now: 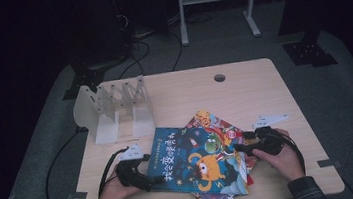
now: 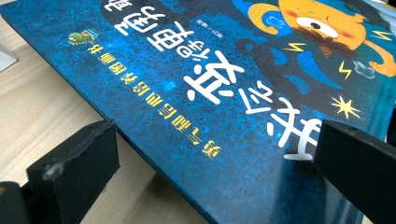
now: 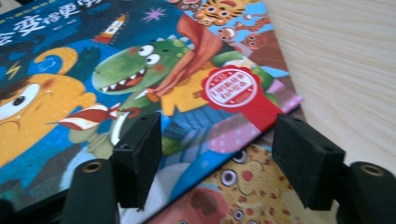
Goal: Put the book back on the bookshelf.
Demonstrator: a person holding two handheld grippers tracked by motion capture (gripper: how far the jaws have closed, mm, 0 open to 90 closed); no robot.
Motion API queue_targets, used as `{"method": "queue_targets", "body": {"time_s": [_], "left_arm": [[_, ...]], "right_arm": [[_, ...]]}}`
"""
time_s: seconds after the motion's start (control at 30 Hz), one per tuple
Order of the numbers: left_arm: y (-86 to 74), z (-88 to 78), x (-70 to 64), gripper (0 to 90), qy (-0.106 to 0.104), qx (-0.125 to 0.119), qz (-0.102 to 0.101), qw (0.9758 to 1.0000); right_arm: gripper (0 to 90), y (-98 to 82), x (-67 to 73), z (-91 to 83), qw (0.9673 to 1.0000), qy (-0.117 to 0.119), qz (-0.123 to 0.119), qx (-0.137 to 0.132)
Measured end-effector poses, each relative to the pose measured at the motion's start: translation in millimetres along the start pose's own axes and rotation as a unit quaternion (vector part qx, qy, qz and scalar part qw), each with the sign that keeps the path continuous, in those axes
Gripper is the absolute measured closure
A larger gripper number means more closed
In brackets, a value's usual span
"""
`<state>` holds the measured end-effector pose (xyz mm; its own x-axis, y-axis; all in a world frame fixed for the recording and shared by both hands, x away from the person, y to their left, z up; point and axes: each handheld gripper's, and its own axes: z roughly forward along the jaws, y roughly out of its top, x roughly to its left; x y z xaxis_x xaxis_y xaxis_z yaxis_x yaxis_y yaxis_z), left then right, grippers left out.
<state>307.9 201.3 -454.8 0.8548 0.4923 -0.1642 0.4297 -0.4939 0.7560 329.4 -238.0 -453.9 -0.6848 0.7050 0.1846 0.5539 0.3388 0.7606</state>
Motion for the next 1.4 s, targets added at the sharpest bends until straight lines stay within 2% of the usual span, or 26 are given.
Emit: {"method": "queue_targets", "body": {"time_s": [0.3,0.63,0.67,0.83,1.03,1.23,1.27,1.3,1.33,1.4], "left_arm": [[-3.5,-5.8,5.5,0.0,0.010,0.000,-0.011,0.9999],[-10.8,-14.0,13.3,0.0,0.012,0.001,-0.036,0.9993],[-13.1,-15.6,15.3,0.0,0.009,0.000,-0.046,0.9989],[-16.3,-19.5,20.3,0.0,0.007,0.005,-0.063,0.9979],[-15.3,-17.6,28.0,0.0,0.004,0.009,-0.093,0.9956],[-11.8,-13.5,33.2,0.0,-0.002,0.012,-0.101,0.9949],[-11.8,-11.5,35.3,0.0,-0.009,0.013,-0.112,0.9936],[-11.8,-11.5,35.3,0.0,-0.009,0.013,-0.112,0.9936],[-11.9,-10.0,37.0,0.0,-0.015,0.015,-0.123,0.9921],[-11.8,-8.9,37.7,0.0,-0.019,0.015,-0.124,0.9920]], "right_arm": [[34.5,3.4,12.4,6.4,0.9998,0.010,-0.014,0.004],[33.4,6.4,27.9,12.4,0.9994,0.015,-0.030,0.009],[33.4,6.7,29.9,13.1,0.9993,0.015,-0.033,0.009],[32.5,8.0,36.0,16.0,0.9989,0.020,-0.041,0.010],[31.8,9.3,38.3,18.5,0.9986,0.022,-0.046,0.009],[28.7,10.0,39.8,20.2,0.9985,0.024,-0.049,0.011],[27.8,10.3,40.3,21.1,0.9985,0.023,-0.049,0.011],[27.8,10.3,40.3,21.1,0.9985,0.023,-0.049,0.011],[27.6,10.6,40.5,21.6,0.9984,0.024,-0.051,0.011],[27.6,10.5,40.5,21.5,0.9984,0.024,-0.050,0.011]]}}
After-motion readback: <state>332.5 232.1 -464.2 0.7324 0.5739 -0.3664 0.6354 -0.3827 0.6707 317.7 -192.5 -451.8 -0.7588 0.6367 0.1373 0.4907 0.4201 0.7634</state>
